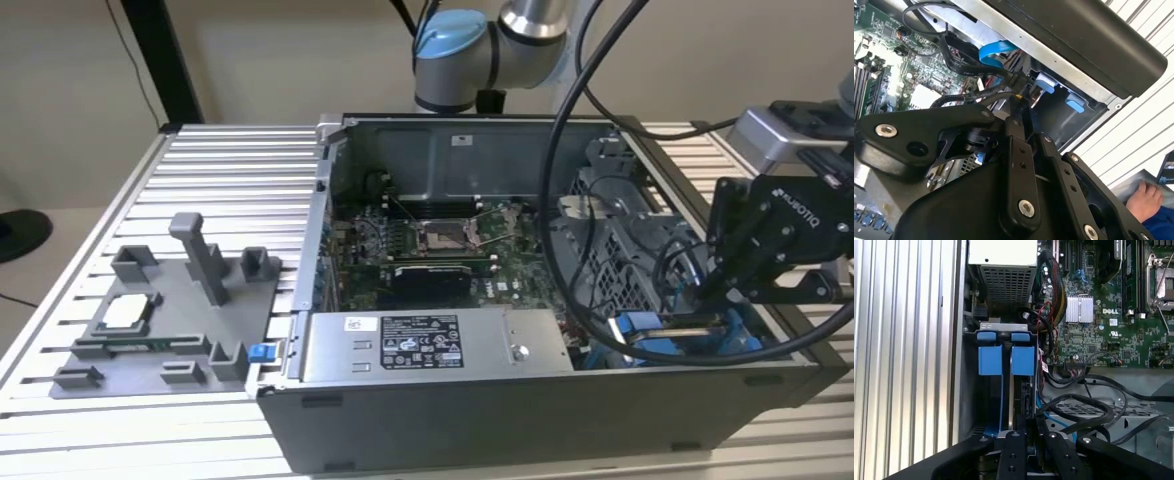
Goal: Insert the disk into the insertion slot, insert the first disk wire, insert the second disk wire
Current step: 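Insert the first disk wire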
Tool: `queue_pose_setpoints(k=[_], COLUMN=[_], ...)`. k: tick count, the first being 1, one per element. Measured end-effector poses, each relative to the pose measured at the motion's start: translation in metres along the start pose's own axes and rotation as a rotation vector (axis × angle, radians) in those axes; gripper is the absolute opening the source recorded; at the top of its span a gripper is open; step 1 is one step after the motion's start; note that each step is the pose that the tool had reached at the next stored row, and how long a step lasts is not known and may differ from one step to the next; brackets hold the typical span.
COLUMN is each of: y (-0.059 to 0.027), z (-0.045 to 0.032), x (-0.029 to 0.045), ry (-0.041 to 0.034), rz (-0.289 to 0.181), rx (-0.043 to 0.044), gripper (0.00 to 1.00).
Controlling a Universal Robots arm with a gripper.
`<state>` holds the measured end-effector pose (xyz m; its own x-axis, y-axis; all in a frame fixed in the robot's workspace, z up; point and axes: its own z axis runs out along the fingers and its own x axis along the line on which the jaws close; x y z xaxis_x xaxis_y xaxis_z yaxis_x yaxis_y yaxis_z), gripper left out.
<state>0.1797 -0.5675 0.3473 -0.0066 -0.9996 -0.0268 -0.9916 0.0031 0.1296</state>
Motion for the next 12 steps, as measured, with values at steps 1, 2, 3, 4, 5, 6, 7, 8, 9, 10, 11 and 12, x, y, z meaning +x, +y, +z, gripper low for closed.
queue_pose_setpoints(k=[1, 2, 3, 4, 5, 6, 7, 8, 9, 10, 11, 12], y=[-0.0001, -0.0001, -0.0001, -0.0001, -0.0001, -0.0002, -0.0002, -0.0002, 0.0, 0.0002, 0.0005, 0.0006], z=[0.0004, 0.0006, 0.0007, 0.0009, 0.0011, 0.0012, 0.0013, 0.0015, 0.0017, 0.0018, 0.0018, 0.0018], x=[0.0, 0.0, 0.0, 0.0, 0.0, 0.0001, 0.0001, 0.0002, 0.0004, 0.0006, 0.0008, 0.0011], ry=[0.0001, 0.0002, 0.0003, 0.0003, 0.0001, 0.0002, 0.0002, 0.0001, -0.0001, 0.0, 0.0001, 0.0003], rz=[0.0, 0.0, 0.0, 0.0, 0.0, 0.0, 0.0, -0.001, -0.001, -0.002, -0.002, -0.003], rx=[0.0, 0.0, 0.0, 0.0, 0.0, 0.0, 0.0, 0.0, 0.0, 0.0001, 0.0002, 0.0002], gripper=[0.0, 0.0, 0.0, 0.0, 0.0, 0.0, 0.0, 0.0, 0.0, 0.0, 0.0, 0.0])
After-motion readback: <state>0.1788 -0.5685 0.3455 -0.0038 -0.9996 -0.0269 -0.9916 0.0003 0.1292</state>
